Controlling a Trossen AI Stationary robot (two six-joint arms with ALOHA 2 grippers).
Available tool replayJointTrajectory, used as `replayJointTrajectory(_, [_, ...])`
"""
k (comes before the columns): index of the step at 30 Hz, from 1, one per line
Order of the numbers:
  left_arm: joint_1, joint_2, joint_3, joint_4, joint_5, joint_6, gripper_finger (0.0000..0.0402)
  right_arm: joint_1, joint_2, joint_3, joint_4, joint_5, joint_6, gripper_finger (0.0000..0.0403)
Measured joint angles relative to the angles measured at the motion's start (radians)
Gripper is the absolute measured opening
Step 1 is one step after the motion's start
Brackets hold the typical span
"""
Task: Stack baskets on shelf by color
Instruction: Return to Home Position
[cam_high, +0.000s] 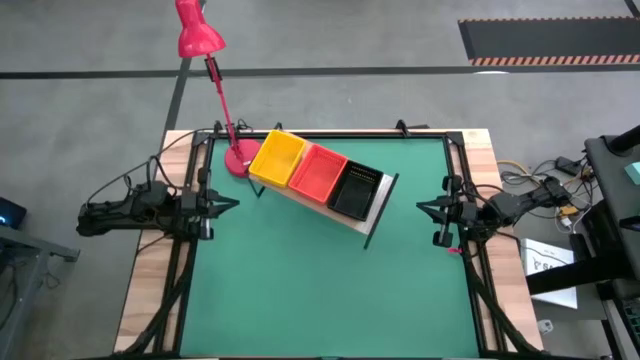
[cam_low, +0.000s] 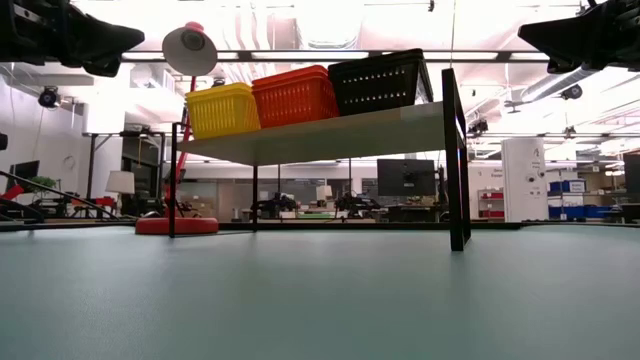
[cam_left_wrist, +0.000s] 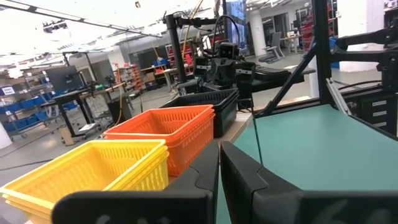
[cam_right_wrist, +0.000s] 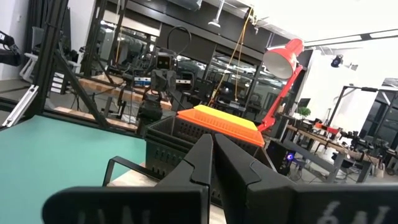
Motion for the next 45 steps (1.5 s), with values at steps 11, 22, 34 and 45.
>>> replayJointTrajectory(11, [0.000, 0.000, 0.000, 0.000, 0.000, 0.000, 0.0000, 0.000, 0.000, 0.000, -0.003, 0.001, 0.000, 0.0009])
replayJointTrajectory(22, [0.000, 0.000, 0.000, 0.000, 0.000, -0.001, 0.0000, 0.000, 0.000, 0.000, -0.002, 0.000, 0.000, 0.0009])
replayJointTrajectory(34, [0.000, 0.000, 0.000, 0.000, -0.004, -0.001, 0.0000, 0.000, 0.000, 0.000, -0.003, 0.000, 0.000, 0.0009])
replayJointTrajectory(45, [0.000, 0.000, 0.000, 0.000, -0.006, -0.001, 0.0000, 0.000, -0.001, 0.000, 0.025, 0.010, -0.050, 0.0009])
